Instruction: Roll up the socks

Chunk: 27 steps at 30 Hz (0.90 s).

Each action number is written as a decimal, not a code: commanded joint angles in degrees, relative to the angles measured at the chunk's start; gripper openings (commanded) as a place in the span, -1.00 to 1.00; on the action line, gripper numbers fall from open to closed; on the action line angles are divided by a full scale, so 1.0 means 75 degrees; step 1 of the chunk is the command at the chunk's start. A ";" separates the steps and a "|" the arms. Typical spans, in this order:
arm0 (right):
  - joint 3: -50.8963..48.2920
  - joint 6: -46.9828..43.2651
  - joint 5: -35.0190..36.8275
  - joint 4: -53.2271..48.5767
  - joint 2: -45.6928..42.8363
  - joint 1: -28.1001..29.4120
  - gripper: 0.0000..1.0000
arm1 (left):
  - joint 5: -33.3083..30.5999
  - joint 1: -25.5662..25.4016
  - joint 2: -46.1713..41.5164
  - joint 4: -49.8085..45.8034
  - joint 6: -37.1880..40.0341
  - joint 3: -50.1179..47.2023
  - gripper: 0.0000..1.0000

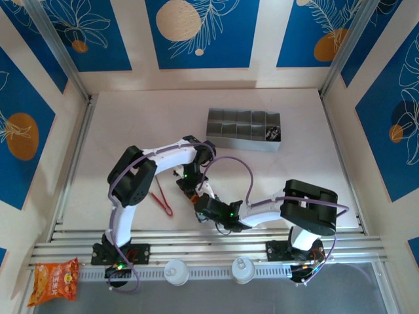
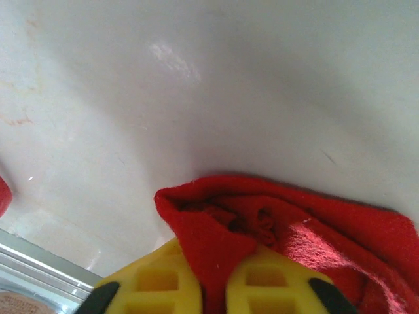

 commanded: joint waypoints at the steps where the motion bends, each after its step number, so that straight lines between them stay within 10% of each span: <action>1: -0.0815 0.0612 -0.1145 -0.1876 0.0533 -0.0206 -1.00 | -0.0585 0.0229 -0.0279 0.0530 -0.0102 -0.0234 -0.57; 7: -0.0997 0.0902 -0.1442 -0.1978 0.0718 -0.0288 -1.00 | -0.0718 0.0363 -0.1216 0.1284 -0.0148 -0.0569 0.32; 11: -0.1273 0.1146 -0.1486 -0.1815 0.0707 -0.0325 -1.00 | -0.1060 0.0481 -0.1913 0.1676 0.0178 -0.0708 0.46; 27: -0.2246 0.1700 -0.2492 -0.0481 0.1215 -0.1104 -1.00 | 0.0071 0.0512 -0.4405 0.5176 0.2170 -0.4680 -0.37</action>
